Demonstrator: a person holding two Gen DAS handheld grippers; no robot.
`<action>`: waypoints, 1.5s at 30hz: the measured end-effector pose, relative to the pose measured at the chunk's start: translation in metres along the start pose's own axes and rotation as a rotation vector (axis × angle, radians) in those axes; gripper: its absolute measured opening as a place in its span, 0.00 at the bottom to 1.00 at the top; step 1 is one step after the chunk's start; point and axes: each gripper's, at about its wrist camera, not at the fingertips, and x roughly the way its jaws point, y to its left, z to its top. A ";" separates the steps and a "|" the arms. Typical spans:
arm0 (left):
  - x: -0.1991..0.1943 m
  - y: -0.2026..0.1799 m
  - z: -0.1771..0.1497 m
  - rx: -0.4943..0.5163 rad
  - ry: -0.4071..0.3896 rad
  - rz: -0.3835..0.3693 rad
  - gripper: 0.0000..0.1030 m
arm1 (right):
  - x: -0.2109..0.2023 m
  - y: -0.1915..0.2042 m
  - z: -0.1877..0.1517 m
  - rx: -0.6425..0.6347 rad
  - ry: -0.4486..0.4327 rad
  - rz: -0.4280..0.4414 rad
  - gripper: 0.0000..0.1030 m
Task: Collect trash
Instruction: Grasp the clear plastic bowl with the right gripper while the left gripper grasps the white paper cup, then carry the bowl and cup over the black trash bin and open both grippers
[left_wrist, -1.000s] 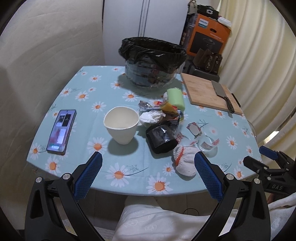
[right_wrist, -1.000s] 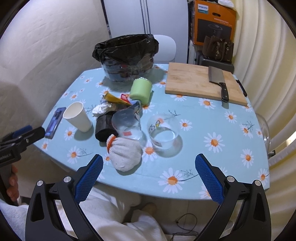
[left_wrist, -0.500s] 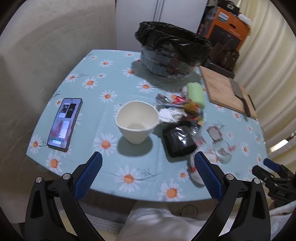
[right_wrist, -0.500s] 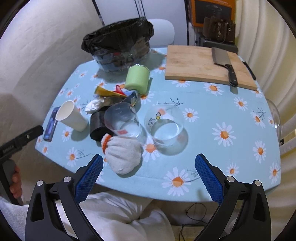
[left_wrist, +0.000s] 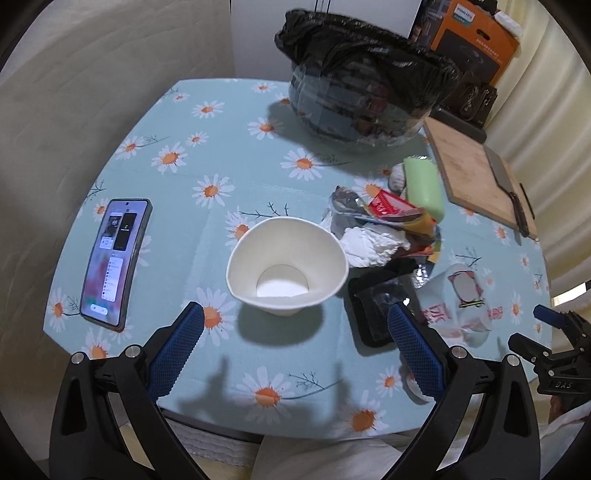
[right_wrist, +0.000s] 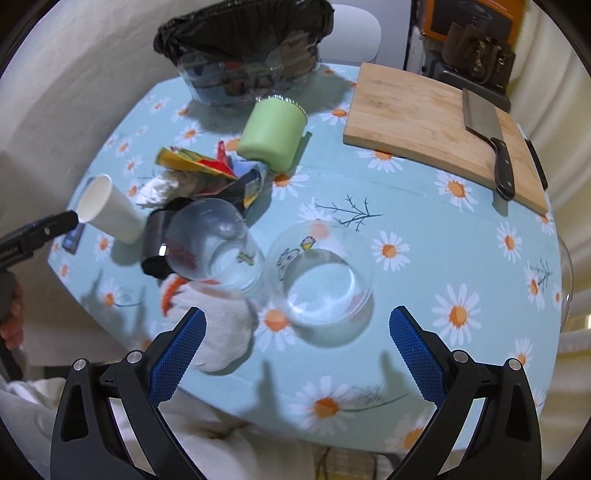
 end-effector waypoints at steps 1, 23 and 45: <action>0.004 0.000 0.001 0.002 0.009 -0.004 0.95 | 0.003 0.000 0.001 -0.008 0.004 -0.005 0.92; 0.072 0.007 0.024 0.010 0.150 -0.035 0.83 | 0.070 -0.019 0.024 0.034 0.127 0.014 0.64; 0.041 0.008 0.023 0.121 0.063 -0.046 0.70 | 0.020 -0.026 0.019 0.059 0.005 -0.006 0.60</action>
